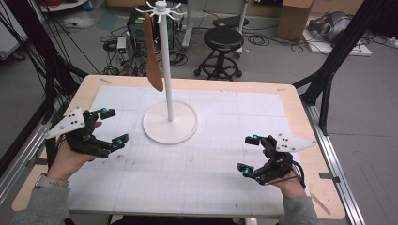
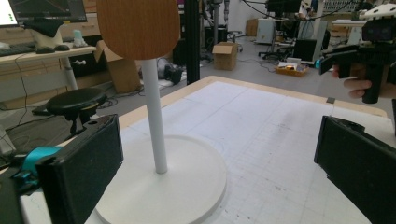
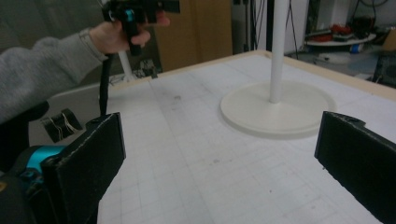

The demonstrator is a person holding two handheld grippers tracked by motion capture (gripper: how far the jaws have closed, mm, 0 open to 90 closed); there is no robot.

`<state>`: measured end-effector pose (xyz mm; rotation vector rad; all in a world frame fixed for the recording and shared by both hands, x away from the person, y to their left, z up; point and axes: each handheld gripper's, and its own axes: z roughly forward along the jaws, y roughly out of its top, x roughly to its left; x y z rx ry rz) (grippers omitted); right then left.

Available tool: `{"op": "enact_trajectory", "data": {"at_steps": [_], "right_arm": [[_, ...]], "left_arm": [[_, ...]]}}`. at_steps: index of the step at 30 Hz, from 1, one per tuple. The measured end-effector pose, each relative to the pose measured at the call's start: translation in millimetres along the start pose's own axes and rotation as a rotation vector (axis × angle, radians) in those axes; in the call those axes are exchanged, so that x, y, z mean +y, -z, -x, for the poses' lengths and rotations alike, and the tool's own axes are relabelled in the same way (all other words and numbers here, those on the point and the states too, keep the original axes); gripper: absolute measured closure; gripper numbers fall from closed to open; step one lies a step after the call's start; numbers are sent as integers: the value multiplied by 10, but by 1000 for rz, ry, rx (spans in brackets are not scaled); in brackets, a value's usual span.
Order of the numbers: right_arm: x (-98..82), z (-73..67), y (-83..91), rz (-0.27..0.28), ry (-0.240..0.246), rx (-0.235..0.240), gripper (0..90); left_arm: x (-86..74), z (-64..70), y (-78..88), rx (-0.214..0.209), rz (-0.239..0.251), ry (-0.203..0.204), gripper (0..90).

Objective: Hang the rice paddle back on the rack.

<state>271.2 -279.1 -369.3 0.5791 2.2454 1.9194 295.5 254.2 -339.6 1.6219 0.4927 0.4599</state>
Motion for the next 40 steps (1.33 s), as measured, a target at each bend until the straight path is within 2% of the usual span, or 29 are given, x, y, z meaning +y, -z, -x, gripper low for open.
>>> {"op": "enact_trajectory", "data": {"at_steps": [6, 15, 22, 28, 31, 36, 40], "right_arm": [[34, -11, 35, 35, 21, 18, 7], [30, -8, 21, 19, 23, 16, 7], [25, -8, 50, 18, 21, 8, 7], [12, 11, 77, 20, 25, -12, 6], [-4, 28, 109, 20, 11, -26, 7], [-41, 83, 182, 37, -2, -67, 6], [-42, 81, 202, 46, -5, -78, 7]], "left_arm": [[-70, 28, 61, -2, 12, 6, 17], [-221, 3, 165, 38, 21, 36, 17], [-274, -28, 258, 67, 30, 48, 17], [-351, -47, 309, 93, 19, 67, 17], [-380, -68, 315, 109, 11, 113, 17], [-427, -58, 348, 134, 2, 109, 17], [-472, -65, 396, 146, -2, 117, 17]]}}
